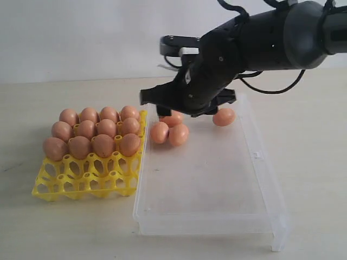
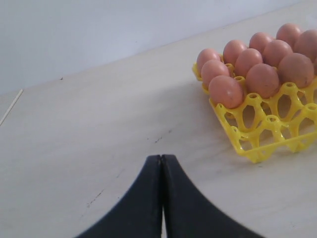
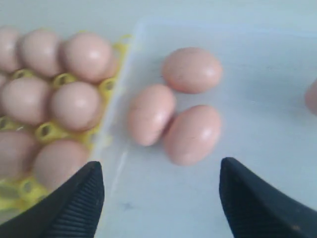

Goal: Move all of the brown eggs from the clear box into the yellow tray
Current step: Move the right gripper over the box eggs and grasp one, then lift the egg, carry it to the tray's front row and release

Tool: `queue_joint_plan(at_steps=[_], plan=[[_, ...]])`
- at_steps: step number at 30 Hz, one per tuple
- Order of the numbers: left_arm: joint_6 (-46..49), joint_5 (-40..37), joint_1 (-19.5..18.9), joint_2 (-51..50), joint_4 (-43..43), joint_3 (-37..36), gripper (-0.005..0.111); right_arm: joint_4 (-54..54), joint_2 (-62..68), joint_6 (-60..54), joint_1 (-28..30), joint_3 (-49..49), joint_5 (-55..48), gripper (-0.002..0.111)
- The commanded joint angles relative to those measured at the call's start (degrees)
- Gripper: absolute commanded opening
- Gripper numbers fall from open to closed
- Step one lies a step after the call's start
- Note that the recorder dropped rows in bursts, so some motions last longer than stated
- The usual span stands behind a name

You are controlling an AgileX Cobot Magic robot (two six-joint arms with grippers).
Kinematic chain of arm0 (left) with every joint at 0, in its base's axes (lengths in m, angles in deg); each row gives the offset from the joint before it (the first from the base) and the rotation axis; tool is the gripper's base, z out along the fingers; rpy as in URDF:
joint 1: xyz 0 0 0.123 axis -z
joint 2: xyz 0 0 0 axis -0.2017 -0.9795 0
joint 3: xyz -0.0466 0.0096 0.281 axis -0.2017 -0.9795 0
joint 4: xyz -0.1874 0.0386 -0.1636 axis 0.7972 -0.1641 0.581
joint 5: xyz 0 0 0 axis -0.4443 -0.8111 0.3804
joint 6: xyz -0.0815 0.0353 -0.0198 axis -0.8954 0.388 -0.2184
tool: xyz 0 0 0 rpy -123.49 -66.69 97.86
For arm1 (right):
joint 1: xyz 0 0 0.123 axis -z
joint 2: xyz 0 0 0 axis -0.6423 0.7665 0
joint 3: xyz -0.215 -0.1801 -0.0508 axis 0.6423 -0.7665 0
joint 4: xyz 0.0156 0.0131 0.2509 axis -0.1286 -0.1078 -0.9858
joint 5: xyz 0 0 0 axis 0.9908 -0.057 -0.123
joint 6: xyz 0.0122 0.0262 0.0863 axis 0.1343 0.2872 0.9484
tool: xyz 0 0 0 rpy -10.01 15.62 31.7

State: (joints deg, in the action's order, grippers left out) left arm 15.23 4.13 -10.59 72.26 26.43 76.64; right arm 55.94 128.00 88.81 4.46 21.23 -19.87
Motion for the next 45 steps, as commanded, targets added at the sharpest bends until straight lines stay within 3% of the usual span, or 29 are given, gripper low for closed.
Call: queue_joint_plan(at_steps=[1, 6, 19, 23, 27, 31, 35, 41, 45], plan=[[-0.2, 0.4, 0.1, 0.3, 0.0, 0.2, 0.0, 1.6, 4.4, 2.6, 4.0, 4.3, -3.2, 0.063], [-0.2, 0.4, 0.1, 0.3, 0.0, 0.2, 0.0, -5.1, 10.9, 1.7, 4.9, 9.6, -6.6, 0.063], [-0.2, 0.4, 0.1, 0.3, 0.0, 0.2, 0.0, -5.5, 18.8, 3.4, 4.9, 16.7, -8.1, 0.06], [-0.2, 0.4, 0.1, 0.3, 0.0, 0.2, 0.0, -5.5, 20.3, 3.4, 4.9, 17.3, -10.0, 0.04], [-0.2, 0.4, 0.1, 0.3, 0.0, 0.2, 0.0, -5.2, 20.0, 0.5, 4.9, 17.3, -11.3, 0.0], [-0.2, 0.4, 0.1, 0.3, 0.0, 0.2, 0.0, -5.2, 17.0, -3.8, 4.8, 17.3, -11.1, 0.0], [-0.2, 0.4, 0.1, 0.3, 0.0, 0.2, 0.0, -5.3, 11.7, -15.7, 3.3, 16.6, -5.7, 0.0], [-0.2, 0.4, 0.1, 0.3, 0.0, 0.2, 0.0, -14.2, 5.4, -31.3, -3.4, 10.7, 16.1, 0.0], [-0.2, 0.4, 0.1, 0.3, 0.0, 0.2, 0.0, -17.2, 5.6, -35.8, -8.7, 7.6, 26.3, 0.0]])
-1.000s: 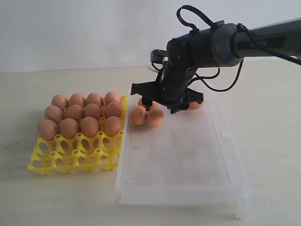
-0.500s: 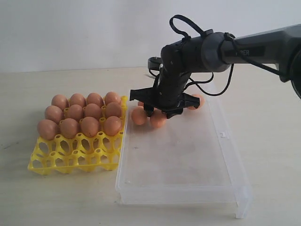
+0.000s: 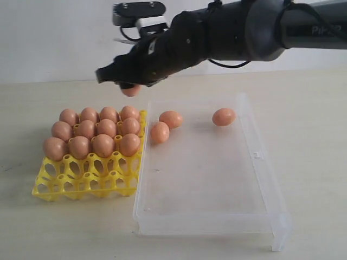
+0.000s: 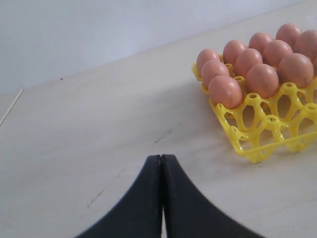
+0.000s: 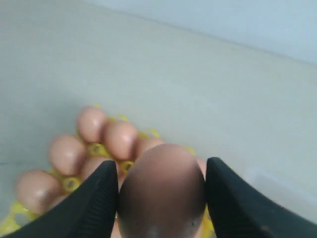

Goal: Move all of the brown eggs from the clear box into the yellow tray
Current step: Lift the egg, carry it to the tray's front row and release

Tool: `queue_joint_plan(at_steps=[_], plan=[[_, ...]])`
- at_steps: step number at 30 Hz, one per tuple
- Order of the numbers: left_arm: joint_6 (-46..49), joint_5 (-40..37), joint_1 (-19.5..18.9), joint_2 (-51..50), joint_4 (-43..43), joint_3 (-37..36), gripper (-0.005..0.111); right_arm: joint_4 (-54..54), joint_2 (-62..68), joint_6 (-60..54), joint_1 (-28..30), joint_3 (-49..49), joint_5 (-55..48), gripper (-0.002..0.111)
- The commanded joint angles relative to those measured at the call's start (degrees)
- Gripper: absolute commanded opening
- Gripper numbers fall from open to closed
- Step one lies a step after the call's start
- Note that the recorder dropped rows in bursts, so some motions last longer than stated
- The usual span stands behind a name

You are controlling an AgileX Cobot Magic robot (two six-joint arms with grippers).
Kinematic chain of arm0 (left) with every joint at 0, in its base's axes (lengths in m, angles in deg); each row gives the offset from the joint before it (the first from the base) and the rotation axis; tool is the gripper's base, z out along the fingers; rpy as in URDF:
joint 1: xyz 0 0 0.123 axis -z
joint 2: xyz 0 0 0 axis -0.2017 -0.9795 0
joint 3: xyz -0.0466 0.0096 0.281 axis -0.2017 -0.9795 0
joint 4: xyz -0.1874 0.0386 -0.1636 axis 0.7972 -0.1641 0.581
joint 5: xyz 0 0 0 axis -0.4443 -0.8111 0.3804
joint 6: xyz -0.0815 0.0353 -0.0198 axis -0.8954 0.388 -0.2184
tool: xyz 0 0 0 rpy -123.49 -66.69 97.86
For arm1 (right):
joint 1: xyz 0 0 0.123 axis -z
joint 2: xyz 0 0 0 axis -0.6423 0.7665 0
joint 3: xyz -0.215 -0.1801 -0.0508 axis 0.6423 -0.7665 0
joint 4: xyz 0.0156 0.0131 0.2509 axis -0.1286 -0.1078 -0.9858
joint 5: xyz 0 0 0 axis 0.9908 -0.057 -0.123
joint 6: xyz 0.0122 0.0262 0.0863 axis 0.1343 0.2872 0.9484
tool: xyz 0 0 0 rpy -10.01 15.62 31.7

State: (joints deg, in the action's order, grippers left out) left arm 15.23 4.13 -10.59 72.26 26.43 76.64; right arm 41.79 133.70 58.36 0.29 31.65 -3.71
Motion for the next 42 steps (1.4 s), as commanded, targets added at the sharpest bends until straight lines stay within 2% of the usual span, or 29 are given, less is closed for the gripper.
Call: queue_joint_plan(at_steps=[1, 7, 9, 10, 16, 22, 29, 39, 42], plan=[[-0.2, 0.4, 0.1, 0.3, 0.0, 0.2, 0.0, -2.7, 0.2, -6.2, -6.2, -3.6, 11.6, 0.0], [-0.2, 0.4, 0.1, 0.3, 0.0, 0.2, 0.0, 1.3, 4.0, -7.6, -12.8, -4.7, 16.8, 0.0], [-0.2, 0.4, 0.1, 0.3, 0.0, 0.2, 0.0, 6.7, 5.8, -4.8, -14.3, -4.7, 18.8, 0.0], [-0.2, 0.4, 0.1, 0.3, 0.0, 0.2, 0.0, 10.2, 6.9, 1.1, -14.7, -4.7, 20.6, 0.0], [-0.2, 0.4, 0.1, 0.3, 0.0, 0.2, 0.0, 22.4, 10.8, 21.5, -13.3, -4.7, 27.5, 0.0], [-0.2, 0.4, 0.1, 0.3, 0.0, 0.2, 0.0, 22.6, 13.2, 24.1, -12.1, -4.7, 29.9, 0.0], [-0.2, 0.4, 0.1, 0.3, 0.0, 0.2, 0.0, 30.5, 15.5, 34.3, -12.1, -4.7, 38.3, 0.0], [-0.2, 0.4, 0.1, 0.3, 0.0, 0.2, 0.0, 32.5, 17.7, 35.4, -12.1, -4.7, 40.8, 0.0], [-0.2, 0.4, 0.1, 0.3, 0.0, 0.2, 0.0, 34.2, 18.3, 35.4, -12.1, -4.7, 42.5, 0.006]])
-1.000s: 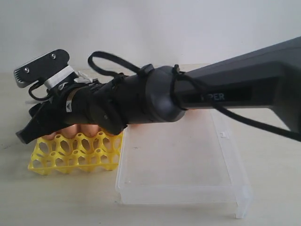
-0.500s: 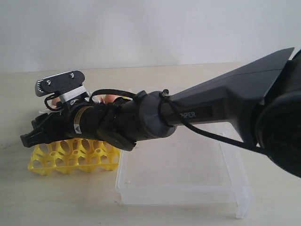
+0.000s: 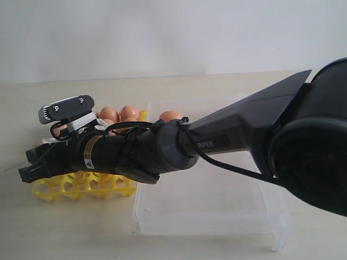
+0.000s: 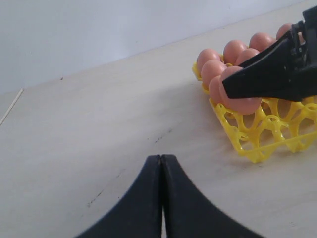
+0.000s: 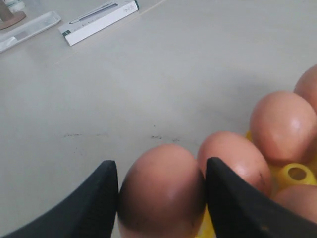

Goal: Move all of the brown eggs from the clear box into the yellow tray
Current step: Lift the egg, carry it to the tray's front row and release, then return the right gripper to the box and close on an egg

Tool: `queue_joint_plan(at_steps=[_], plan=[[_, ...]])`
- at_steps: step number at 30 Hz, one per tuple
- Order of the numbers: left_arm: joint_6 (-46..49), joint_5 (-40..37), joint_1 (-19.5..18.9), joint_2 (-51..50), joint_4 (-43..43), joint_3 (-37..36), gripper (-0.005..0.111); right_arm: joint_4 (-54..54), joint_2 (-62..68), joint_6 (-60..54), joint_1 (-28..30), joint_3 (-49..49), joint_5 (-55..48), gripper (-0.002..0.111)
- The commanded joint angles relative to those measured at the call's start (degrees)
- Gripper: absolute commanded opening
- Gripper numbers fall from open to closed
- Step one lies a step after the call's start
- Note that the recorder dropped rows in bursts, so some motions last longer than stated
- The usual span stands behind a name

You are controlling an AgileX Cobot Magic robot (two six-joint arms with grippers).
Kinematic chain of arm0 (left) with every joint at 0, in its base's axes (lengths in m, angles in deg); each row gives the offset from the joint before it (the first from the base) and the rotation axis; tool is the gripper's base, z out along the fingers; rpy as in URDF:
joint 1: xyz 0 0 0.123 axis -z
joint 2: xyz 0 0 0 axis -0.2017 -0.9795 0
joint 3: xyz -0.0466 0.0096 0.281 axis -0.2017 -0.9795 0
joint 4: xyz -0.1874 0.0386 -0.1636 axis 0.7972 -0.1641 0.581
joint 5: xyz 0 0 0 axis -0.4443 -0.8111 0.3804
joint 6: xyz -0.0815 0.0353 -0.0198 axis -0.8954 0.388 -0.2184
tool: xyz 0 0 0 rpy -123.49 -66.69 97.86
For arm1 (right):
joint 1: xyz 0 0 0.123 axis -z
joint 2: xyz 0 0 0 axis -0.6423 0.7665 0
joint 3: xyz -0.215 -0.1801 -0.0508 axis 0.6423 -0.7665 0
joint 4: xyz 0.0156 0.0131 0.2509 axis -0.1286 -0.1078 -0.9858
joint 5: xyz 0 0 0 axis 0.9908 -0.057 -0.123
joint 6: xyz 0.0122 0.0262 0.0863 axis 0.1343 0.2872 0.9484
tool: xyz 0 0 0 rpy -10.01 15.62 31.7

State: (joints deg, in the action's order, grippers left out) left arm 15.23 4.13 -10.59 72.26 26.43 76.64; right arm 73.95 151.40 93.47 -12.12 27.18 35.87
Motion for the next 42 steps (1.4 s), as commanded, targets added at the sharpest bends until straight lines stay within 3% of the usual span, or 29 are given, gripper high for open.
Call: queue_joint_plan(at_steps=[1, 8, 11, 18, 21, 25, 29, 33, 37, 42], plan=[[-0.2, 0.4, 0.1, 0.3, 0.0, 0.2, 0.0, 2.3, 0.6, 0.3, 0.3, -0.2, 3.0, 0.011], [-0.2, 0.4, 0.1, 0.3, 0.0, 0.2, 0.0, 2.3, 0.7, 3.1, 0.5, -0.1, 2.6, 0.05], [-0.2, 0.4, 0.1, 0.3, 0.0, 0.2, 0.0, 2.3, 0.7, 3.2, 0.5, -0.1, 1.9, 0.06], [-0.2, 0.4, 0.1, 0.3, 0.0, 0.2, 0.0, 2.3, -0.1, 4.5, 0.5, -0.1, 0.1, 0.061], [-0.2, 0.4, 0.1, 0.3, 0.0, 0.2, 0.0, 2.4, -4.4, 8.0, 0.5, -0.1, -5.8, 0.061], [-0.2, 0.4, 0.1, 0.3, 0.0, 0.2, 0.0, 3.3, -14.0, 5.9, 0.5, -0.1, -27.8, 0.06], [-0.2, 0.4, 0.1, 0.3, 0.0, 0.2, 0.0, 1.5, -21.4, -7.2, 2.2, -0.1, -57.2, 0.06], [-0.2, 0.4, 0.1, 0.3, 0.0, 0.2, 0.0, -1.6, -23.4, -10.2, 6.6, -0.1, -73.1, 0.059], [-0.2, 0.4, 0.1, 0.3, 0.0, 0.2, 0.0, -7.6, -22.8, -9.7, 13.5, -0.1, -75.3, 0.059], [-0.2, 0.4, 0.1, 0.3, 0.0, 0.2, 0.0, -3.2, -21.5, -9.7, 19.1, -0.1, -74.8, 0.059]])
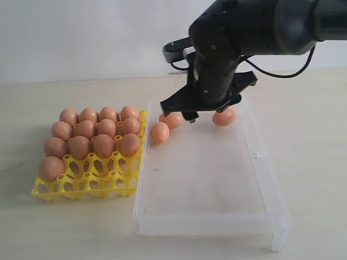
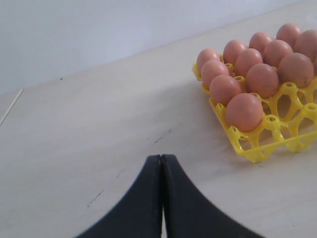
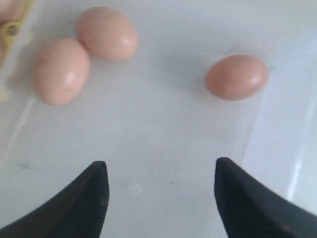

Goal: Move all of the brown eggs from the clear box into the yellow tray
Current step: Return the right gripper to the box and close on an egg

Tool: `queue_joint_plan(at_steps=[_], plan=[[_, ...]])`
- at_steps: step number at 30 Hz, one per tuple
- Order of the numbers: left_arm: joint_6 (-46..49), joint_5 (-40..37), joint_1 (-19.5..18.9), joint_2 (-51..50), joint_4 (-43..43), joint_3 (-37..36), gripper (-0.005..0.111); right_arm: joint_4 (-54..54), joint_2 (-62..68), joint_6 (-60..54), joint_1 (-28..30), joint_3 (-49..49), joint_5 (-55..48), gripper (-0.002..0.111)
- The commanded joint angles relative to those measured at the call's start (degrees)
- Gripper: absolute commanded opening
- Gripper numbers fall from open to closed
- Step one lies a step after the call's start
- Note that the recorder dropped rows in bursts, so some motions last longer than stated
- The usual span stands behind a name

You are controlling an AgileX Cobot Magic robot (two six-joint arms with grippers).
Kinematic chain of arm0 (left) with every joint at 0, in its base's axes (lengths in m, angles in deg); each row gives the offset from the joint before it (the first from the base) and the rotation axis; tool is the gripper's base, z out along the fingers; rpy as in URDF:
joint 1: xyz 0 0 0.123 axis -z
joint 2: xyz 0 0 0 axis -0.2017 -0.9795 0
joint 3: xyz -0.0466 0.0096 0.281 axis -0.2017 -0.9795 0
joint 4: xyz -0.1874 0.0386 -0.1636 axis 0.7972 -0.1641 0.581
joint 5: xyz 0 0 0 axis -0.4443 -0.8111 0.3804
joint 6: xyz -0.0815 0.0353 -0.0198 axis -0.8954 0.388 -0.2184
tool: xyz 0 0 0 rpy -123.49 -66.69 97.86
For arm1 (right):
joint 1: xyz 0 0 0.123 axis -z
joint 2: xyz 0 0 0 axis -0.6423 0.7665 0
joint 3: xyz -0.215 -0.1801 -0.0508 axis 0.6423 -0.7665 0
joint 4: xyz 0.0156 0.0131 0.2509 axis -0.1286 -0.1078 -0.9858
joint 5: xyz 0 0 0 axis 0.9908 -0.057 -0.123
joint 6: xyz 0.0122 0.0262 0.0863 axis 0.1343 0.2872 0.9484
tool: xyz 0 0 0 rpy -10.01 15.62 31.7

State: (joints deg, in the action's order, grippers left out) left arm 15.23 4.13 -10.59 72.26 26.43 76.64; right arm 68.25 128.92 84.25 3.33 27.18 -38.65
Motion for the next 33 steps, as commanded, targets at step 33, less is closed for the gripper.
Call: queue_joint_plan(at_steps=[33], plan=[[-0.2, 0.4, 0.1, 0.3, 0.0, 0.2, 0.0, -34.2, 11.4, -12.0, 4.8, 0.0, 30.3, 0.055]])
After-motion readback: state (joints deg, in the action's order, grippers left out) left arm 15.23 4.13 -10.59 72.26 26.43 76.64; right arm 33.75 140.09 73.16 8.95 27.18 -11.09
